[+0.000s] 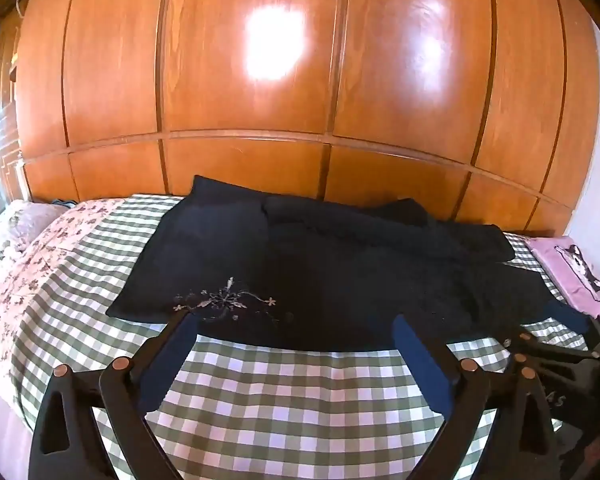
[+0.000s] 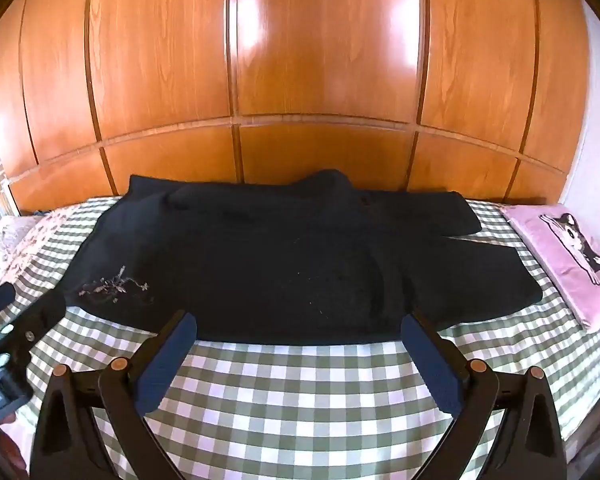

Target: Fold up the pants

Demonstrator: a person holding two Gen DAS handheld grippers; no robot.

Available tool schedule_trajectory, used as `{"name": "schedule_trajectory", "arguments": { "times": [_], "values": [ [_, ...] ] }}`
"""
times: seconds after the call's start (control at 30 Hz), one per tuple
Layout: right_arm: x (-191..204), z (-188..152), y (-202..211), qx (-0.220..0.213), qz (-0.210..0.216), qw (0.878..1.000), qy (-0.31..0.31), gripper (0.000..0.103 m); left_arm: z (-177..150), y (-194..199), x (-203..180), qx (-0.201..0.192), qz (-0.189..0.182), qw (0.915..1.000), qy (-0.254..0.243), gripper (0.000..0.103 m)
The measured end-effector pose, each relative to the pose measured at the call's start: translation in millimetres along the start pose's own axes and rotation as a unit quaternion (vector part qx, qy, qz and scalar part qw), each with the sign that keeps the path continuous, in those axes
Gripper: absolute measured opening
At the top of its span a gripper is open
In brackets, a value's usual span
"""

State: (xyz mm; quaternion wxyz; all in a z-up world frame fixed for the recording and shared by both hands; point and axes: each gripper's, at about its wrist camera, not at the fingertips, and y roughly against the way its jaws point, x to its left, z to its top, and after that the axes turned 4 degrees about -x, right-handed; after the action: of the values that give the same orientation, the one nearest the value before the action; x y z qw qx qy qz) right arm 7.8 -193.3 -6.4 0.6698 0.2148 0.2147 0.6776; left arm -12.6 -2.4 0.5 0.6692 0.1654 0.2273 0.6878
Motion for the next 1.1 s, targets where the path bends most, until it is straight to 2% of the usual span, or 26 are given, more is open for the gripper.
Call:
{"name": "schedule_trajectory", "arguments": {
  "times": [0.4, 0.5, 1.1],
  "values": [
    [16, -6, 1, -0.004, 0.018, 0.999, 0.030, 0.103, -8, -5, 9, 0.018, 0.014, 0.9997, 0.006, 0.100],
    [17, -9, 1, -0.005, 0.019, 0.999, 0.027, 0.103, -12, -8, 11, 0.028, 0.007, 0.9995, 0.011, 0.100],
    [2, -9, -11, 0.003, -0.006, 1.000, 0.007, 0.103, -5, -4, 1, 0.001, 0.018, 0.9997, -0.013, 0.100]
  ]
}}
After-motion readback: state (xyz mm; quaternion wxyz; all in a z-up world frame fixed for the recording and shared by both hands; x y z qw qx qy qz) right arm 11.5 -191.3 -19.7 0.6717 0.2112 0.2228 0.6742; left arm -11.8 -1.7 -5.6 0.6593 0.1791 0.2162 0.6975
